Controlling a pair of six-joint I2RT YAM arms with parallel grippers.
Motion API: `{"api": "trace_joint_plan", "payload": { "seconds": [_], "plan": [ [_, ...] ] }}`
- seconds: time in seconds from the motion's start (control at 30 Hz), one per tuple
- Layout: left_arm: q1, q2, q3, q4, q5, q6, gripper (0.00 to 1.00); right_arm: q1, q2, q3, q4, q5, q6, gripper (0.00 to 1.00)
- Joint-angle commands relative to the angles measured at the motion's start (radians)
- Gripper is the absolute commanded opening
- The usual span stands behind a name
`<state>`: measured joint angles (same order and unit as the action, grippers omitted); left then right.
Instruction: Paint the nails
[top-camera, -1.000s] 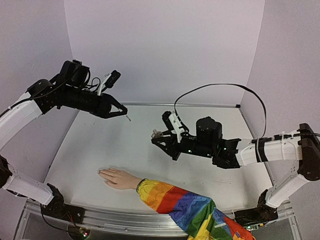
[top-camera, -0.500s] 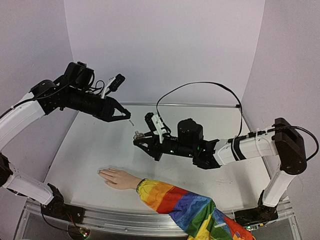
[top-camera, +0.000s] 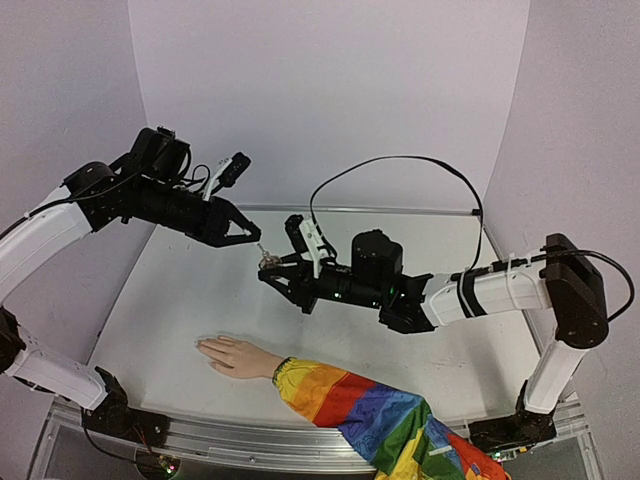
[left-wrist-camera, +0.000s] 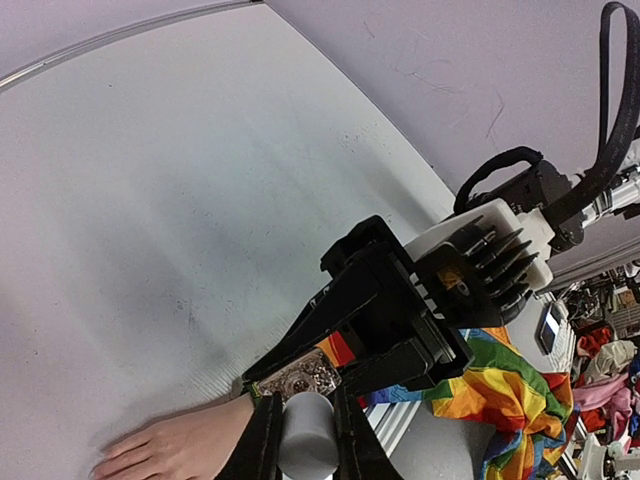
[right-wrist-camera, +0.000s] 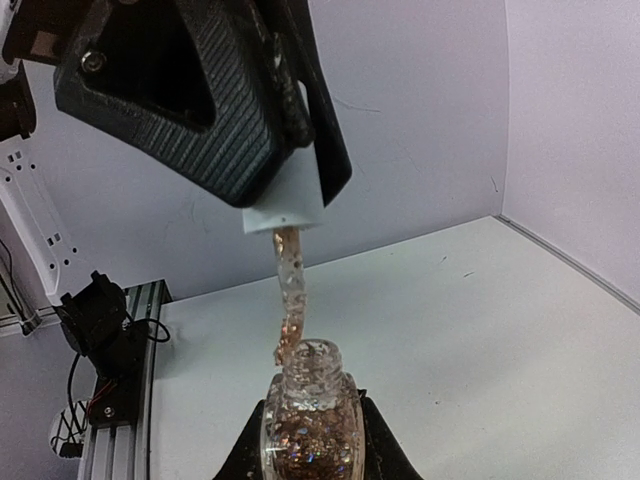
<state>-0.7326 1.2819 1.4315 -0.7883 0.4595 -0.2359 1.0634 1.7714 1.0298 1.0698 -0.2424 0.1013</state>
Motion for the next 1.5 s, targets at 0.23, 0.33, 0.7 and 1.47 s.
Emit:
{"api": "trace_joint_plan", "payload": {
  "seconds": [0.23, 0.33, 0.7, 1.47],
  "plan": [
    [-0.005, -0.037, 0.006, 0.014, -0.063, -0.008, 0.00, 0.007, -0.009, 0.036, 0.076, -0.009, -0.006, 0.00],
    [-0.004, -0.031, 0.006, 0.014, -0.059, -0.008, 0.00, 0.006, -0.010, 0.039, 0.076, -0.011, -0.009, 0.00],
    [-0.005, -0.007, 0.006, 0.014, -0.028, -0.011, 0.00, 0.006, -0.003, 0.057, 0.075, -0.001, -0.017, 0.00],
    [-0.022, 0.012, -0.017, 0.006, -0.023, -0.003, 0.00, 0.006, 0.002, 0.092, 0.061, 0.006, -0.028, 0.00]
  ]
}}
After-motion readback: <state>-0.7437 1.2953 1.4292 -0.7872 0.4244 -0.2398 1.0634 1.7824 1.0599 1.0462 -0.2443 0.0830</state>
